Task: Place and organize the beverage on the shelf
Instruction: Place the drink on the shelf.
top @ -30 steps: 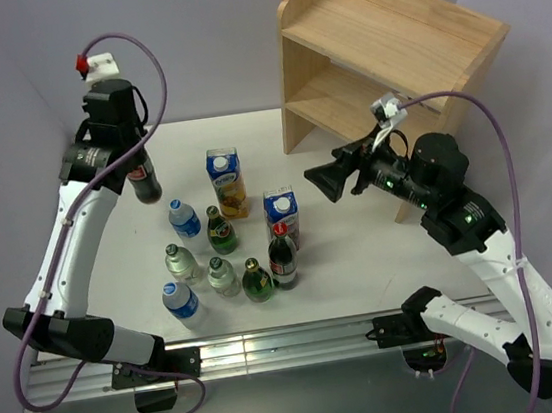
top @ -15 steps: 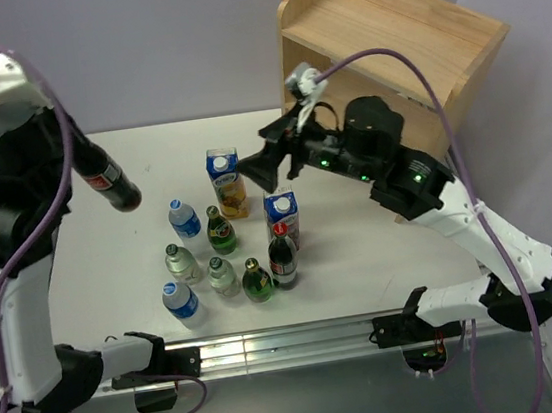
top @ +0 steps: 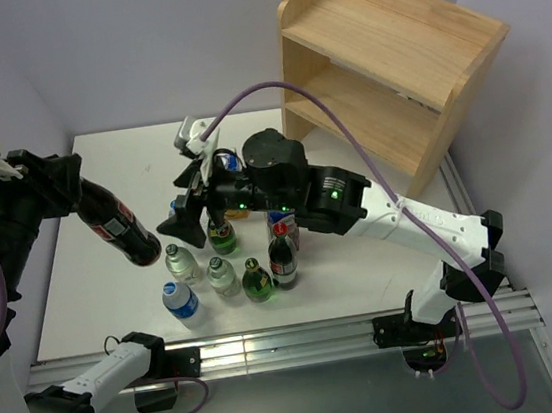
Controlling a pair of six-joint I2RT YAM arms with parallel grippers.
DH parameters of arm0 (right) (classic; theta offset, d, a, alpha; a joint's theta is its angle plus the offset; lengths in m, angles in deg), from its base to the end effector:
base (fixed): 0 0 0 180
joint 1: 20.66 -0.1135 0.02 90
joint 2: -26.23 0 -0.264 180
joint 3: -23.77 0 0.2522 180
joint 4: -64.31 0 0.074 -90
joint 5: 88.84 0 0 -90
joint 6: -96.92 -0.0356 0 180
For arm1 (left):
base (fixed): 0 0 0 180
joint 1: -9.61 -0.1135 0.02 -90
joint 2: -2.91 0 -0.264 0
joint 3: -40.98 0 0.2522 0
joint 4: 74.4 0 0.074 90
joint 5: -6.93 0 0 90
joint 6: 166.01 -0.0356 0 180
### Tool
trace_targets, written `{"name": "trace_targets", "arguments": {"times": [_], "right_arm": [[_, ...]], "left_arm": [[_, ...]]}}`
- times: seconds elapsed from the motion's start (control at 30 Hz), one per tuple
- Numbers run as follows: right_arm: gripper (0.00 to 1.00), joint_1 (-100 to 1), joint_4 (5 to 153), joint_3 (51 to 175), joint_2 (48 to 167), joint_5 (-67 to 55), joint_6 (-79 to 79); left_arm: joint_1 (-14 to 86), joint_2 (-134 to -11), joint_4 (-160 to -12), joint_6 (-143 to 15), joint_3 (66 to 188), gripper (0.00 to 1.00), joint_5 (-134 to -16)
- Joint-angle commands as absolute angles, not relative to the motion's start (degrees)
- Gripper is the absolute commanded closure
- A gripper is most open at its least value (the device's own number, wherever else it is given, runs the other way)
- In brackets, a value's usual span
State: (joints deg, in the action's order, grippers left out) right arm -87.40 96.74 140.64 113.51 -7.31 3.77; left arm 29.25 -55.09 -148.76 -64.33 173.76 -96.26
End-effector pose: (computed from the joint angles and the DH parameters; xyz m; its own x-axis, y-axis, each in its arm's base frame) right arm 0.1278 0.3106 0.4963 -0.0727 -0.0314 -0.9969 -0.9643 0.2576 0.0622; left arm 0.0545 -0.0108 0.5815 -0.0160 -0.2036 -0.9789 0.1114 0.9726 -0.2041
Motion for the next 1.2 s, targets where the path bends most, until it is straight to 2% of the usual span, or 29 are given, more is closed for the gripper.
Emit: {"name": "trace_targets", "arguments": {"times": [0.0, 0.23, 0.63, 0.83, 1.0, 1.1, 1.17], "right_arm": [[0.02, -89.4, 94.6, 146.6, 115.2, -7.8, 5.8], [0.03, -91.7, 94.0, 148.1, 118.6, -10.5, 5.5], [0.04, -93.2, 92.3, 145.0, 119.7, 0.7, 8.6], [0.13, -93.2, 94.9, 146.3, 121.5, -0.9, 9.3], [0.15, -93.2, 96.1, 146.6, 122.2, -3.3, 9.1], [0.22, -93.2, 96.2, 146.8, 122.3, -3.6, 9.4], [0.4, -93.2, 96.3, 147.2, 122.2, -3.9, 9.6]], "left_arm": [[29.7, -53.5, -131.2, -63.3, 174.3, 1.0, -86.9], [29.8, -52.4, -128.2, -61.3, 173.6, 1.0, -76.2], [29.8, -54.2, -127.8, -59.8, 176.6, 1.0, -65.5], [29.8, -54.9, -127.7, -60.4, 177.8, 1.0, -64.6], [29.8, -55.5, -127.4, -60.7, 177.8, 1.0, -63.2], [29.8, -55.5, -127.4, -60.9, 177.9, 1.0, -61.7], [29.8, -55.5, -127.4, -61.2, 177.5, 1.0, -61.4]]}}
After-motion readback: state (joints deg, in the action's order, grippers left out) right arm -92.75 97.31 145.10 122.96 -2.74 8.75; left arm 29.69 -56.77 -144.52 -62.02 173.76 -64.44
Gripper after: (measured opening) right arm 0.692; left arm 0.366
